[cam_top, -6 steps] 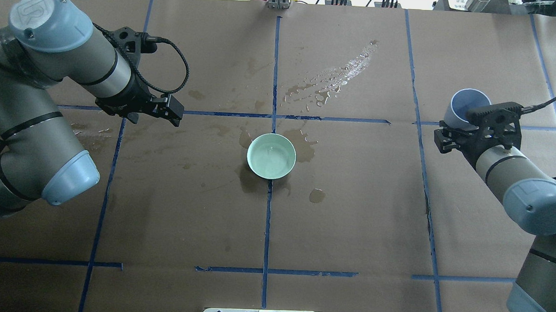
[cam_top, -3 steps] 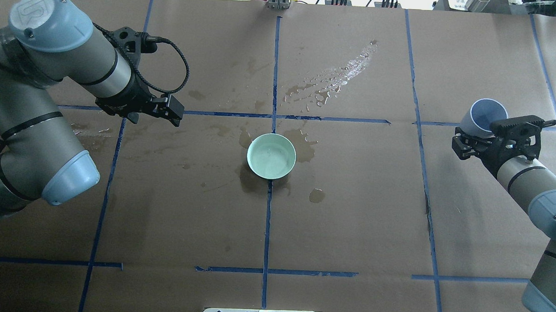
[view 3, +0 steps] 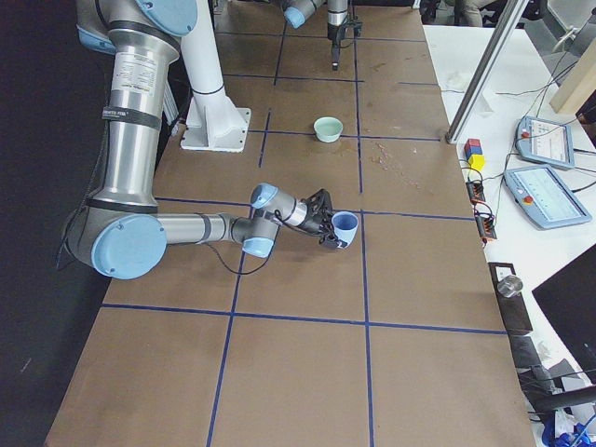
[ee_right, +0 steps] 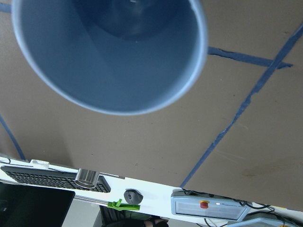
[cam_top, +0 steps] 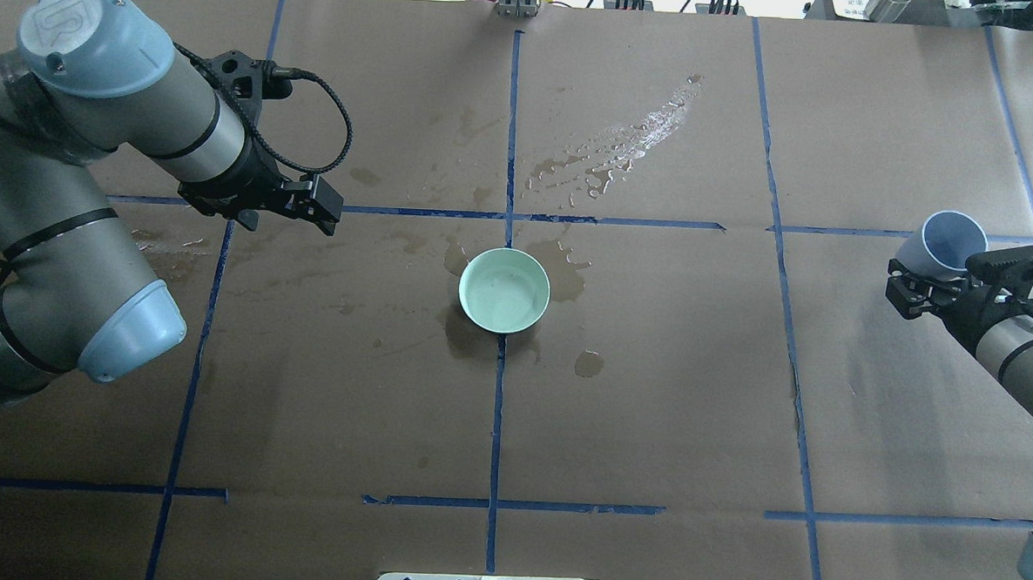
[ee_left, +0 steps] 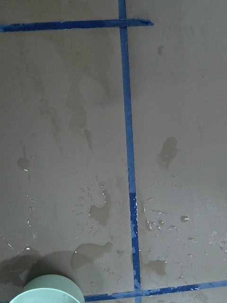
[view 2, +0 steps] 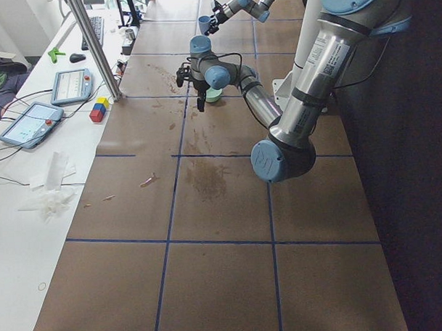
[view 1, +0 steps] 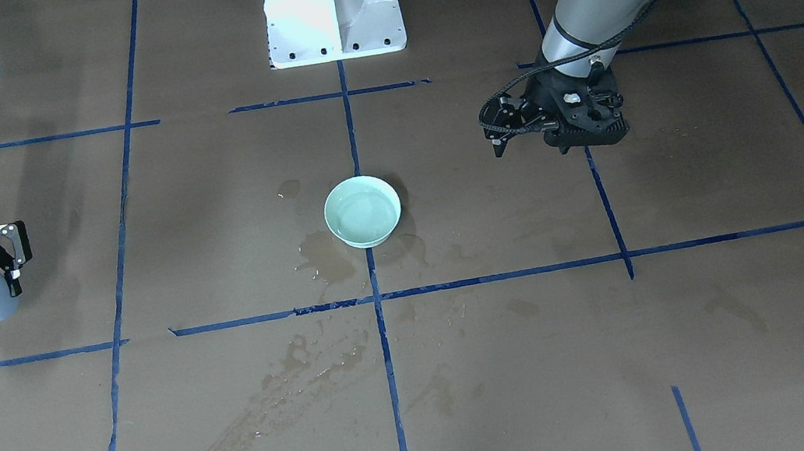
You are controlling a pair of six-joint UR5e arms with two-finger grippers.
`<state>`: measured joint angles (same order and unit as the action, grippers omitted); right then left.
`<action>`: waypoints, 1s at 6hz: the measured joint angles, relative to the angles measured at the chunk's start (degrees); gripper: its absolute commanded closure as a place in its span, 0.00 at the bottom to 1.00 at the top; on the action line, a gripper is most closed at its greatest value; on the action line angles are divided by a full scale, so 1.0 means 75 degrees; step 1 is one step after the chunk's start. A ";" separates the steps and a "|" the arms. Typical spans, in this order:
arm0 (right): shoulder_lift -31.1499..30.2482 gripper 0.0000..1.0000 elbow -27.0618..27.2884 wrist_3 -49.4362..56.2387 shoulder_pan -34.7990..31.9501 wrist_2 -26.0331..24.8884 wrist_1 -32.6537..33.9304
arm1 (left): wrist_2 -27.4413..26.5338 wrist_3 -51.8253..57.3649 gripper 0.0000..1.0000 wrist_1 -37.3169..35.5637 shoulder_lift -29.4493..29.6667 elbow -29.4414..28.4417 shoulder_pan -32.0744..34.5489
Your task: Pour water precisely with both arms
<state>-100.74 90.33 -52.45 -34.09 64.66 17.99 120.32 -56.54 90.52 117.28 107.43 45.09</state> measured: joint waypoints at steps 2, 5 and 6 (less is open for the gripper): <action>-0.0009 0.87 -0.0214 -0.0035 0.0014 -0.0007 -0.0259 | 0.0000 -0.0030 0.00 0.0001 0.0003 -0.0001 -0.0001; -0.0010 0.80 -0.0596 -0.0057 0.0030 0.0008 -0.0661 | 0.0000 -0.0032 0.00 0.0004 -0.0004 -0.0009 -0.0006; -0.0010 0.72 -0.0835 -0.0052 0.0032 0.0136 -0.0997 | 0.0000 -0.0032 0.00 0.0006 -0.0004 -0.0013 -0.0007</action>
<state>-100.81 84.07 -52.84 -33.85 65.68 10.51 120.32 -56.78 90.57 117.25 107.34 45.04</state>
